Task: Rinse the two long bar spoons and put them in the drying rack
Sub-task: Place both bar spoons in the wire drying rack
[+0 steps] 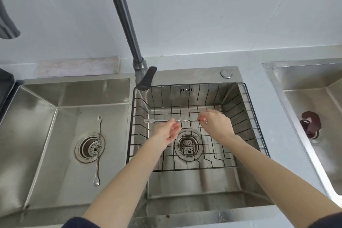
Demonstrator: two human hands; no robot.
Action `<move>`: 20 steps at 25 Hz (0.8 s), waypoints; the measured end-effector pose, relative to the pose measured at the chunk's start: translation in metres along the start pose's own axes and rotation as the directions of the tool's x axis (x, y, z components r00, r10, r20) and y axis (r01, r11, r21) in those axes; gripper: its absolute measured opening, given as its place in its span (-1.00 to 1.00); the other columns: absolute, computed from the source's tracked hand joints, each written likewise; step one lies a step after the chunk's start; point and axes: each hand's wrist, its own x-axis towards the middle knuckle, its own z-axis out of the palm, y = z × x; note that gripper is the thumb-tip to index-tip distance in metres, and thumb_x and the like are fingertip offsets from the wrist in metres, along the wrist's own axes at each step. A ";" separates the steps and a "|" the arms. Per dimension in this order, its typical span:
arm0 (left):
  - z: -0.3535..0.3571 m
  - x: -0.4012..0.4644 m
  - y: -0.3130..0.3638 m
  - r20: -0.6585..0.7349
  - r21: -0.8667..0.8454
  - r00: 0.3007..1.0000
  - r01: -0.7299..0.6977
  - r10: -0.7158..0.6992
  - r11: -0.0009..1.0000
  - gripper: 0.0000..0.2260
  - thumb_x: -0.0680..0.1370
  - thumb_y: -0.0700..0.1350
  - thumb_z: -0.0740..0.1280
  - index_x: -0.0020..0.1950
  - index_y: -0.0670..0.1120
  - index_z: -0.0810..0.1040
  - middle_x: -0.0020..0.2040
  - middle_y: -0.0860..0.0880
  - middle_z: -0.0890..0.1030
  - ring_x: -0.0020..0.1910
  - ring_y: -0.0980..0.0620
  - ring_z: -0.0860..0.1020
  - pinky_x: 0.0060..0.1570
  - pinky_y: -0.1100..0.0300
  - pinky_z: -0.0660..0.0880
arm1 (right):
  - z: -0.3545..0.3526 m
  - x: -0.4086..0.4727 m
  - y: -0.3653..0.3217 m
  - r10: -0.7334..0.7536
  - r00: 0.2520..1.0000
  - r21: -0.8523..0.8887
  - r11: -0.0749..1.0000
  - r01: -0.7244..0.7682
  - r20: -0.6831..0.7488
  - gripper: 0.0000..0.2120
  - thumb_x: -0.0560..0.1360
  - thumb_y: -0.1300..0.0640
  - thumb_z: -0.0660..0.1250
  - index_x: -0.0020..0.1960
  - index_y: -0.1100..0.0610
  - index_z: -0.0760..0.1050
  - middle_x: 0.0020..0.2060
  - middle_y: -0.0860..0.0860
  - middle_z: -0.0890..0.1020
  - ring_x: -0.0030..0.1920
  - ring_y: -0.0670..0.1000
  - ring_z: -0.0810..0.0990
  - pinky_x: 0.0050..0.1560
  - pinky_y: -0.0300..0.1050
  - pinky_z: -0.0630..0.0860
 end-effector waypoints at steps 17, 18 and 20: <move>-0.003 0.043 -0.008 -0.107 0.105 0.992 0.074 -0.063 0.992 -0.80 0.57 -0.10 0.25 -0.23 -0.10 0.53 -0.26 0.03 0.61 -0.57 0.22 0.57 -0.40 0.31 0.39 | 0.033 0.025 0.006 0.062 0.991 0.026 0.998 -0.065 0.122 -0.79 0.55 0.18 0.18 0.10 0.13 0.55 0.08 0.08 0.55 0.14 0.15 0.50 0.01 0.04 0.48; -0.003 0.043 -0.008 -0.099 0.109 0.993 0.080 -0.069 0.991 -0.80 0.57 -0.10 0.25 -0.23 -0.10 0.53 -0.27 0.03 0.61 -0.55 0.21 0.57 -0.40 0.31 0.39 | 0.034 0.025 0.005 0.061 0.991 0.031 0.997 -0.066 0.122 -0.79 0.55 0.19 0.18 0.11 0.14 0.55 0.09 0.09 0.54 0.15 0.15 0.50 0.00 0.04 0.48; -0.004 0.041 -0.006 -0.080 0.107 0.993 0.095 -0.087 0.990 -0.81 0.57 -0.11 0.25 -0.22 -0.11 0.53 -0.26 0.03 0.60 -0.48 0.18 0.59 -0.40 0.30 0.38 | 0.035 0.024 0.004 0.064 0.991 0.032 0.997 -0.068 0.120 -0.78 0.56 0.20 0.17 0.12 0.15 0.54 0.09 0.10 0.54 0.16 0.14 0.49 0.00 0.03 0.48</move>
